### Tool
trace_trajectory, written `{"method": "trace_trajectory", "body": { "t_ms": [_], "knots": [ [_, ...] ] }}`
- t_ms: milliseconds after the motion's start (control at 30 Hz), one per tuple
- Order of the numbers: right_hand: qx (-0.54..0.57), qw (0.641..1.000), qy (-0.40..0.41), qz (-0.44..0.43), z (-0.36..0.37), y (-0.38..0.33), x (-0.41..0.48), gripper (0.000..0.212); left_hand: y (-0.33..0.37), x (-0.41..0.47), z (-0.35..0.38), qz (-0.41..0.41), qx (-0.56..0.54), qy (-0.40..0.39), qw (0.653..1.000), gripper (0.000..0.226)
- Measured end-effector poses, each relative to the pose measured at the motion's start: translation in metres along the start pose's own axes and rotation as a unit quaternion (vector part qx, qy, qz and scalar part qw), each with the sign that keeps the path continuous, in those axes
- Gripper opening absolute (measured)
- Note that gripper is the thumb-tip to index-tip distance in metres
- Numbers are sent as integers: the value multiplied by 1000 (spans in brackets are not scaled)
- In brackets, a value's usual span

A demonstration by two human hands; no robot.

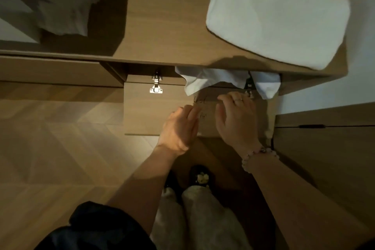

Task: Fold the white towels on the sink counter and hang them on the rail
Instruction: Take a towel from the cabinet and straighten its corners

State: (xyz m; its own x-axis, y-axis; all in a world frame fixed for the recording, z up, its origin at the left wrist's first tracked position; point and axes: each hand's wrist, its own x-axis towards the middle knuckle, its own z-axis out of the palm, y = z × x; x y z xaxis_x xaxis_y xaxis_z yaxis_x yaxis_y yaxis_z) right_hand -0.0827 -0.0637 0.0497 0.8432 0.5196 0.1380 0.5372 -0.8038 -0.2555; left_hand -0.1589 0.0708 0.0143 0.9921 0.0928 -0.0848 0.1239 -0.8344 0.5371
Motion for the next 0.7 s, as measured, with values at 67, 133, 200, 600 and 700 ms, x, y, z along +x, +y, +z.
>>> {"method": "trace_trajectory", "body": {
  "t_ms": [67,133,200,600,700],
  "knots": [
    [0,1000,-10,13,39,17,-6,36,-22,4,38,-12,6,-4,1000,41],
    [1,1000,-9,8,77,31,-11,37,-43,12,72,-16,13,-2,1000,41],
    [-5,1000,5,-6,114,46,-13,35,-66,22,102,-7,20,9,1000,41],
    [-28,996,71,-39,290,137,7,40,-190,93,219,54,108,72,990,43],
    [-18,995,67,-75,322,149,-1,38,-207,98,240,44,99,86,990,44]
  ]
}}
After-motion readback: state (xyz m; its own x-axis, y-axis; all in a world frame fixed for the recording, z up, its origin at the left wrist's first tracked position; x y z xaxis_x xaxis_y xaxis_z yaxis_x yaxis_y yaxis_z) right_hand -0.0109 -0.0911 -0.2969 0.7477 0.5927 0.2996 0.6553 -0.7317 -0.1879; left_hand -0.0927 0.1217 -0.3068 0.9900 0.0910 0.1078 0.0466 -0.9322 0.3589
